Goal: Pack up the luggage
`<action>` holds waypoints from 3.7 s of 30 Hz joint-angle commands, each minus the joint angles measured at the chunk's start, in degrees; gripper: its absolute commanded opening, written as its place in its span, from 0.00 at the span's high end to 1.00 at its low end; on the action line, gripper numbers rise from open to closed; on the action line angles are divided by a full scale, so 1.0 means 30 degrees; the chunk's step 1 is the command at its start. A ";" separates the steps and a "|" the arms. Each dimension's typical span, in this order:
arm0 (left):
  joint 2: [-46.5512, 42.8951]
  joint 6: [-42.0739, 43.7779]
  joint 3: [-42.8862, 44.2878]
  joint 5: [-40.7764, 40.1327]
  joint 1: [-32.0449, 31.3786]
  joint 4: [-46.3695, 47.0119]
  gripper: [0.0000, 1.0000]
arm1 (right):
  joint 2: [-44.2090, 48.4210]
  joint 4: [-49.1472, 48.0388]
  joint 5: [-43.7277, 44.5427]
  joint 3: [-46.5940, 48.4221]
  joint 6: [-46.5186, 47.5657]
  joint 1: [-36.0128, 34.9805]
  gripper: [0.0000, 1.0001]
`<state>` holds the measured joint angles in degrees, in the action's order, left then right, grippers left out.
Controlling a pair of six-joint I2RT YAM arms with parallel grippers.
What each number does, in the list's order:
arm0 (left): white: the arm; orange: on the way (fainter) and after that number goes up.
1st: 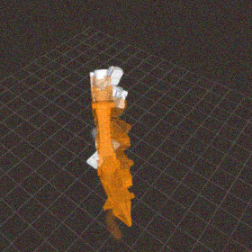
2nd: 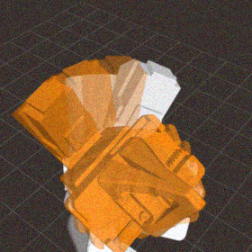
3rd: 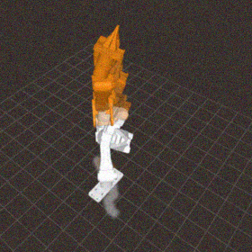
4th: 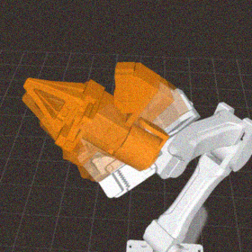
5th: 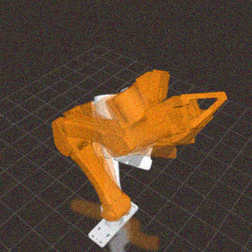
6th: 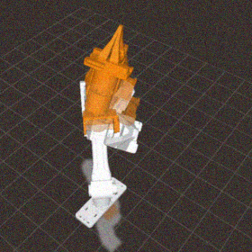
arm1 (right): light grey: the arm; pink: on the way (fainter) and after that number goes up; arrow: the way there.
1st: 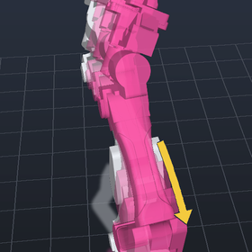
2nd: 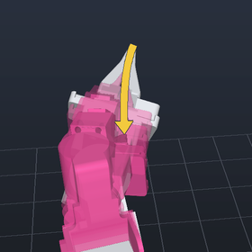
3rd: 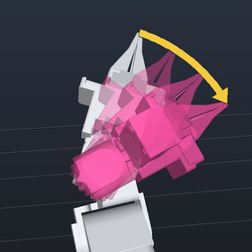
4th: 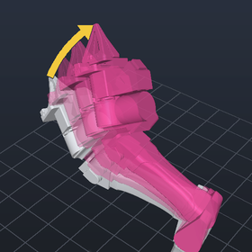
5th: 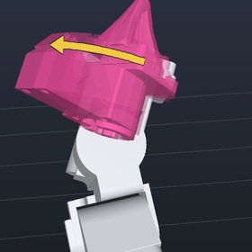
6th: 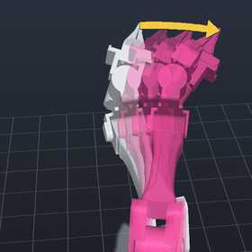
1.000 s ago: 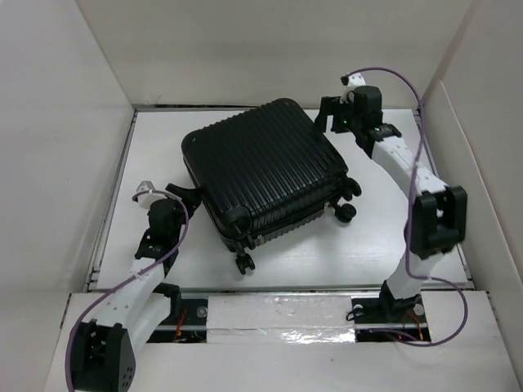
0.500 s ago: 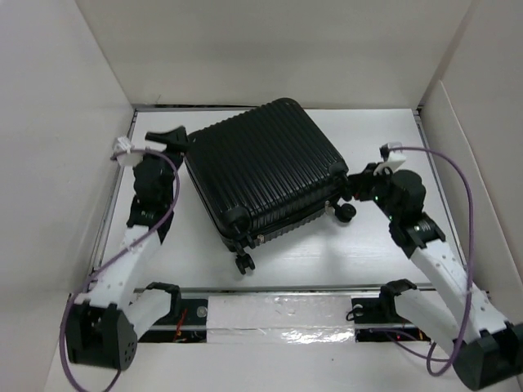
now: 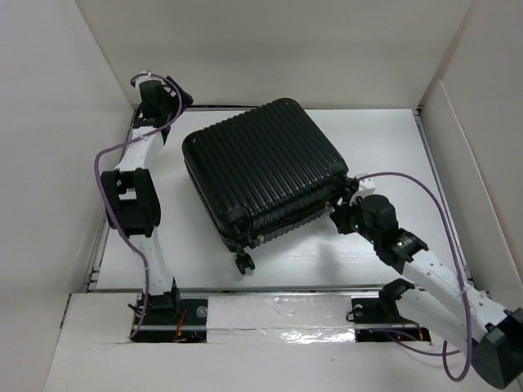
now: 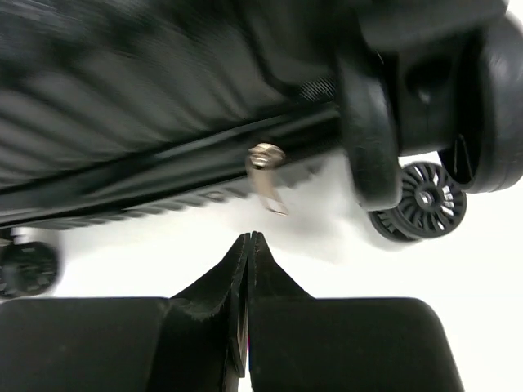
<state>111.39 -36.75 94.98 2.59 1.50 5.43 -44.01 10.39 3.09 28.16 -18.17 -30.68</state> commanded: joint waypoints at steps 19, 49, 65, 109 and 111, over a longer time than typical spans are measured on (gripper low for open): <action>-0.1584 -0.3507 -0.9706 0.3183 0.0587 0.5770 0.24 | -1.4036 -0.9117 -0.1757 0.8735 0.2541 0.3311 1.00; -1.6877 -0.1288 -1.3314 -0.1217 -0.4300 0.6798 0.72 | -0.5548 -1.0017 -0.8586 0.1226 0.1663 0.7647 1.00; -2.2303 0.1357 -1.9437 -0.7687 -2.1502 0.1473 1.00 | -0.7537 -1.4150 -1.2134 -0.1533 0.5207 0.5597 0.59; -1.2496 0.0327 -2.1553 -1.0621 -2.1302 1.2191 0.65 | -0.4929 -1.4625 0.3298 -0.6019 -0.0881 -1.0295 1.00; -1.2201 0.0327 -2.1203 -1.0210 -2.1124 1.2310 0.65 | -0.5893 -1.5269 0.5285 -0.5524 -0.1119 -1.1886 1.00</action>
<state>73.17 -37.39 26.11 -20.93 -65.71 32.25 -59.94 -37.01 16.16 11.73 -18.76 -56.14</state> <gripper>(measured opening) 0.346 0.024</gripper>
